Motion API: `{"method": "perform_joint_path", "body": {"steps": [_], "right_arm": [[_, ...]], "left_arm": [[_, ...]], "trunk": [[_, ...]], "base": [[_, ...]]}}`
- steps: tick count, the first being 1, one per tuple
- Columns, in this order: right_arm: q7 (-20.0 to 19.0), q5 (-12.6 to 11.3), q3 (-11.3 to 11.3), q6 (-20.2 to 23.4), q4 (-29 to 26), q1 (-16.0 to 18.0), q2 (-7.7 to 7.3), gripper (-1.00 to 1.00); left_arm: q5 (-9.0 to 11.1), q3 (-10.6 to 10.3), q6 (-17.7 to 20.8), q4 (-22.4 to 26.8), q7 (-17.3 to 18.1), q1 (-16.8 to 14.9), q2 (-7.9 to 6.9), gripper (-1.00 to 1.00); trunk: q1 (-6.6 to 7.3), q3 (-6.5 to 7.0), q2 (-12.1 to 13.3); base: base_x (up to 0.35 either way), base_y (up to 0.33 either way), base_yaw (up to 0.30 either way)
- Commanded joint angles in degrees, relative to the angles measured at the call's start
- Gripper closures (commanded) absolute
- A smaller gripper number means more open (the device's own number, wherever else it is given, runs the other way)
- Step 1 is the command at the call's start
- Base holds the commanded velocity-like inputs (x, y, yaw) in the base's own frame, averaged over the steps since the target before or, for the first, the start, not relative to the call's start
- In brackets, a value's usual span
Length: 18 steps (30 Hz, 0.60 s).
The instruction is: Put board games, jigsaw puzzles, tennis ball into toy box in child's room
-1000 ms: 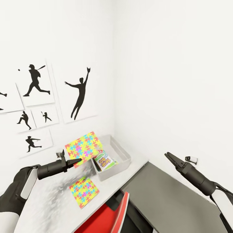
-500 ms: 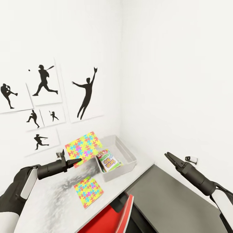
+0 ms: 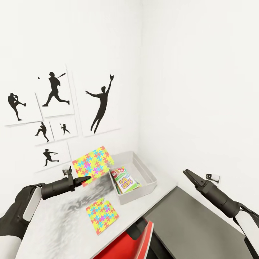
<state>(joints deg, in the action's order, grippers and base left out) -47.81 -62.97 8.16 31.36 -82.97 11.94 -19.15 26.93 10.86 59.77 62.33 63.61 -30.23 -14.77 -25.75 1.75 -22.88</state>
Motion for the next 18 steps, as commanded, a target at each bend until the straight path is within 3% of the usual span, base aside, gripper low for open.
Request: {"method": "perform_joint_path", "body": {"steps": [1,18], "right_arm": [[0.0,-0.4,0.0,0.4,0.0,0.0,-0.01,-1.0],[0.0,-0.4,0.0,0.4,0.1,0.0,-0.01,-1.0]], "left_arm": [[-0.1,0.0,0.2,0.0,0.2,0.0,0.03,1.0],[-0.1,-0.1,0.2,0.0,0.2,0.0,0.08,1.0]], "trunk": [[-0.03,-0.02,0.0],[-0.03,-0.02,0.0]], "base": [[0.135,0.0,0.002],[0.019,0.0,0.0]]}}
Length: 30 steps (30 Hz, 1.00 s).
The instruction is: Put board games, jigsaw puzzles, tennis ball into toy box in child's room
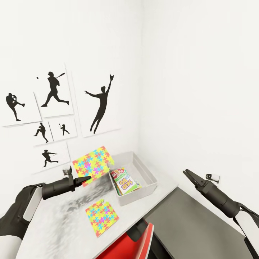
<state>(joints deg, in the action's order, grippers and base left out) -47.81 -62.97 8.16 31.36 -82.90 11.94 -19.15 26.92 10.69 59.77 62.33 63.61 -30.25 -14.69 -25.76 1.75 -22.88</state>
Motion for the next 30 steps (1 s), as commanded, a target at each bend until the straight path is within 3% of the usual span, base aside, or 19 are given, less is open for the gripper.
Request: {"method": "perform_joint_path", "body": {"steps": [1,5,8,10,12,16,19,21,24,27,30], "right_arm": [[0.0,-0.4,0.0,0.4,0.0,0.0,-0.04,-1.0],[0.0,-0.4,0.0,0.4,0.0,0.0,-0.02,-1.0],[0.0,-0.4,0.0,0.4,0.0,0.0,-0.04,-1.0],[0.0,-0.4,0.3,0.4,0.1,0.0,-0.14,-1.0],[0.0,-0.5,1.0,0.5,0.1,0.0,-0.16,-1.0],[0.0,-0.5,1.7,0.6,0.7,0.0,-0.18,-1.0],[0.0,-0.6,2.1,0.7,1.4,0.0,-0.24,-1.0],[-0.2,-0.5,2.2,0.7,1.5,0.0,-0.26,-1.0],[-1.6,-0.5,3.1,0.6,1.9,0.0,-0.27,-1.0],[-2.4,-0.5,3.7,0.7,2.5,0.0,-0.27,-1.0],[-2.9,-0.5,4.0,0.7,2.9,0.0,-0.27,-1.0]], "left_arm": [[-0.1,0.0,0.2,0.0,0.2,0.0,0.04,1.0],[-0.4,-0.2,0.2,-0.1,-1.1,-0.1,0.67,1.0],[-0.6,-1.1,0.2,-0.2,-5.0,-1.3,2.79,1.0],[-0.6,-2.6,0.2,-1.8,-12.2,-5.9,5.91,1.0],[-0.5,-4.0,0.2,-5.2,-18.4,-9.1,8.05,1.0],[-0.3,-4.8,0.2,-10.1,-24.9,-13.3,10.45,1.0],[-0.4,-5.1,-0.1,-12.3,-30.2,-16.2,13.28,1.0],[-0.5,-5.2,-0.8,-13.7,-35.9,-17.3,16.24,1.0],[-0.5,-5.2,-3.0,-18.9,-47.8,-20.4,20.09,1.0],[-0.5,-5.2,-6.6,-23.6,-52.1,-22.5,21.55,1.0],[-0.7,-5.2,-9.1,-27.8,-53.7,-24.0,22.76,1.0]], "trunk": [[-0.02,-0.02,0.0],[-0.02,-0.02,0.0],[-0.02,-0.02,0.0],[-0.02,-0.02,0.0],[-0.02,-0.02,0.0],[-0.02,-0.02,0.0],[-0.02,-0.02,0.0],[-0.02,-0.02,0.0],[-0.02,-0.02,0.0],[-0.02,-0.02,0.0],[-0.02,-0.02,0.0]], "base": [[0.0,0.0,0.0],[0.0,0.0,0.0],[0.0,0.0,0.0],[0.0,0.0,0.0],[0.0,0.0,0.0],[0.0,0.0,0.0],[0.0,0.0,0.0],[0.0,0.0,0.0],[0.0,0.0,0.0],[0.0,0.0,0.0],[0.0,0.0,0.0]]}}
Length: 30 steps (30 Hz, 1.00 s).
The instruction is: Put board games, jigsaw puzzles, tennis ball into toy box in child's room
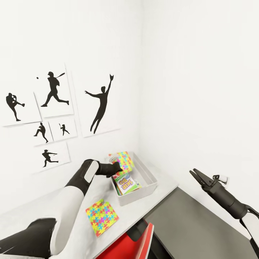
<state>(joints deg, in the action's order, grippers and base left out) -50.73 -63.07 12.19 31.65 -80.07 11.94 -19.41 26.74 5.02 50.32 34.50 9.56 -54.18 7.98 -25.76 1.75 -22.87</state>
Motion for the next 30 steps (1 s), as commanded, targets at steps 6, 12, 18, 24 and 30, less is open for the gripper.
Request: {"method": "perform_joint_path", "body": {"steps": [6,12,18,24,30], "right_arm": [[-0.4,-0.4,0.3,0.5,0.2,0.0,-0.05,-1.0],[-0.4,-0.4,0.3,0.7,0.2,0.0,-0.18,-1.0],[-0.4,-0.3,0.3,0.7,0.2,0.0,-0.19,-1.0],[-0.4,-0.3,0.3,0.7,0.2,0.0,-0.19,-1.0],[-0.4,-0.3,0.3,0.8,0.2,0.0,-0.21,-1.0]], "left_arm": [[-0.6,0.3,-2.9,-3.1,-0.3,-0.8,0.86,1.0],[-0.6,0.2,-3.2,-3.3,-0.2,-0.8,1.2,1.0],[-0.6,0.2,-3.2,-3.3,0.1,-0.8,1.24,1.0],[-0.6,0.2,-3.2,-3.3,0.8,-0.8,1.16,1.0],[-0.5,-1.7,-3.2,-3.1,6.3,-0.8,0.83,1.0]], "trunk": [[-0.02,-0.05,0.0],[-0.02,-0.49,0.0],[-0.02,-1.04,0.0],[-0.02,-1.6,0.0],[-0.02,-2.16,0.0]], "base": [[0.0,0.0,0.0],[0.0,0.0,0.0],[0.0,0.0,0.0],[0.0,0.0,0.0],[0.0,0.0,0.0]]}}
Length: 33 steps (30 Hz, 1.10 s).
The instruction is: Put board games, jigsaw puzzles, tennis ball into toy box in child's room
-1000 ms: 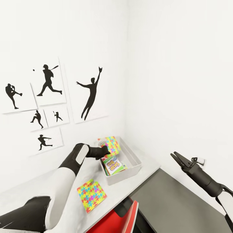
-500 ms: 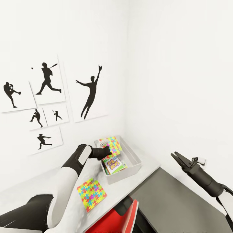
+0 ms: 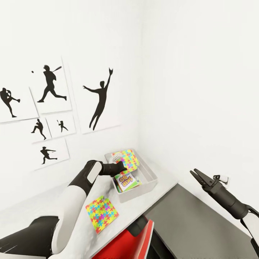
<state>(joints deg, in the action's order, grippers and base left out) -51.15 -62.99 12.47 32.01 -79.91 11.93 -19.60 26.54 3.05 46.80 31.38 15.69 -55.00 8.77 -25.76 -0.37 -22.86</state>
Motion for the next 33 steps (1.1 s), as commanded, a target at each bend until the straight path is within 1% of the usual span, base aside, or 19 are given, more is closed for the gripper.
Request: {"method": "perform_joint_path", "body": {"steps": [1,2,5,10,13,14,17,33], "right_arm": [[0.0,-0.4,0.0,0.4,0.0,0.0,-0.01,-1.0],[0.0,-0.4,0.0,0.4,0.0,0.0,-0.02,-1.0],[0.0,-0.4,0.0,0.4,0.0,0.0,0.0,-1.0],[0.0,-0.4,0.0,0.4,0.0,0.0,-0.05,-1.0],[0.0,-0.4,0.0,0.4,0.0,0.0,-0.07,-1.0],[0.0,-0.4,0.0,0.4,0.0,0.0,-0.07,-1.0],[0.0,-0.4,0.1,0.4,0.0,0.0,-0.08,-1.0],[0.0,-0.4,0.1,0.4,0.1,0.0,-0.08,-1.0]], "left_arm": [[-0.3,0.2,0.3,0.0,0.6,0.0,0.01,1.0],[-0.3,-0.1,0.3,0.2,1.8,0.0,-0.1,1.0],[-0.3,-0.3,0.3,0.3,3.6,0.0,-0.2,1.0],[-0.4,-0.6,0.3,0.4,4.5,0.0,-0.3,1.0],[-0.5,-2.1,0.2,0.5,4.5,0.0,-0.26,1.0],[-0.5,-3.0,0.0,0.6,4.6,0.0,-0.29,1.0],[-0.5,-3.9,-1.4,0.8,4.8,0.0,-0.32,1.0],[-0.5,-4.3,-3.1,1.0,4.9,-0.1,-0.33,1.0]], "trunk": [[-0.02,-0.14,-0.1],[-0.02,-0.23,-0.1],[-0.02,-0.51,-0.1],[-0.02,-0.98,-0.1],[-0.02,-1.26,-0.1],[-0.02,-1.36,-0.1],[-0.02,-1.64,-0.1],[-0.02,-3.14,-0.1]], "base": [[0.0,0.0,0.0],[0.0,0.0,0.0],[0.0,0.0,0.0],[0.0,0.0,0.0],[0.0,0.0,0.0],[0.0,0.0,0.0],[0.0,0.0,0.0],[0.0,0.0,0.0]]}}
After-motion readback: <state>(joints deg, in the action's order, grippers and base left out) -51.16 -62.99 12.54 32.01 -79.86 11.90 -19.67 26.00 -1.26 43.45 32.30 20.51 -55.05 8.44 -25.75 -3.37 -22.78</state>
